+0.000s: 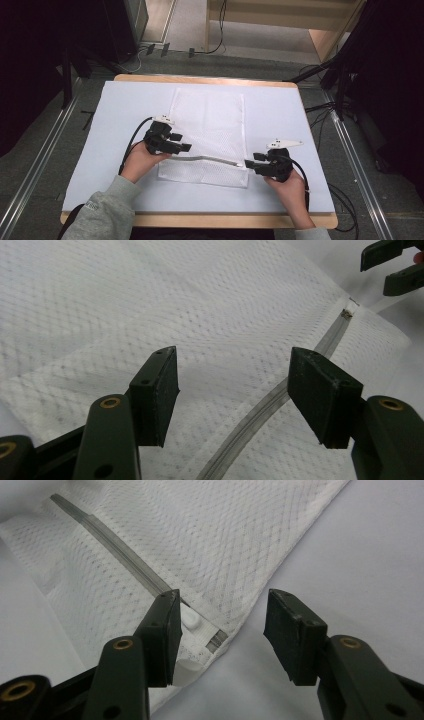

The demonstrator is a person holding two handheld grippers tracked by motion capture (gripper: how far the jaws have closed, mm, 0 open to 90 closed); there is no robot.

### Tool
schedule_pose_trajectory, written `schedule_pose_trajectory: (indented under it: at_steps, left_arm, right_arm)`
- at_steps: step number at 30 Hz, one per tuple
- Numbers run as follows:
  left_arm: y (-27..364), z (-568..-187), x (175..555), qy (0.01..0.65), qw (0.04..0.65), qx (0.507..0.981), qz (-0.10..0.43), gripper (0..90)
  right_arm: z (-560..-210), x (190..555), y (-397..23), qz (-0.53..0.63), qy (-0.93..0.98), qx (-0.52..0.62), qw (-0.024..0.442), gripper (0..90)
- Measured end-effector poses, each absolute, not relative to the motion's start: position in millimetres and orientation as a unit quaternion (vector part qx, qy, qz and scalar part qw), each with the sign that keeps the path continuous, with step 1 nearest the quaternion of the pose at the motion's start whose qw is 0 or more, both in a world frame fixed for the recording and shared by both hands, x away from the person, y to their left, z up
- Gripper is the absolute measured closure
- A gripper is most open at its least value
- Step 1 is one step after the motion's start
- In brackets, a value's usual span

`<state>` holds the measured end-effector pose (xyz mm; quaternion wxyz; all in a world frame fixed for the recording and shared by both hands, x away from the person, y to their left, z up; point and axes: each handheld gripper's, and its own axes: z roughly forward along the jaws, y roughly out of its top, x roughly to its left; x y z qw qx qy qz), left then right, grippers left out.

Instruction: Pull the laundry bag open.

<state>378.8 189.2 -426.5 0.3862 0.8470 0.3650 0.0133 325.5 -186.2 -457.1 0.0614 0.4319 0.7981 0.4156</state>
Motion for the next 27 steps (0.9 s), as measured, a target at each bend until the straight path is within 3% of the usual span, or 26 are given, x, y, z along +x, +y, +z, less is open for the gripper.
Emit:
schedule_pose_trajectory:
  at_steps: [17, 27]
  left_arm:
    - [151, -428, 369, 0.332, 0.386, 0.86, -0.003, 44.5]
    - [134, -430, 367, 0.321, 0.402, 0.857, -0.031, 75.8]
  right_arm:
    - [-458, 328, -184, 0.412, 0.789, 0.452, 0.061, 60.1]
    - [-460, 330, -169, 0.402, 0.794, 0.453, 0.053, 69.1]
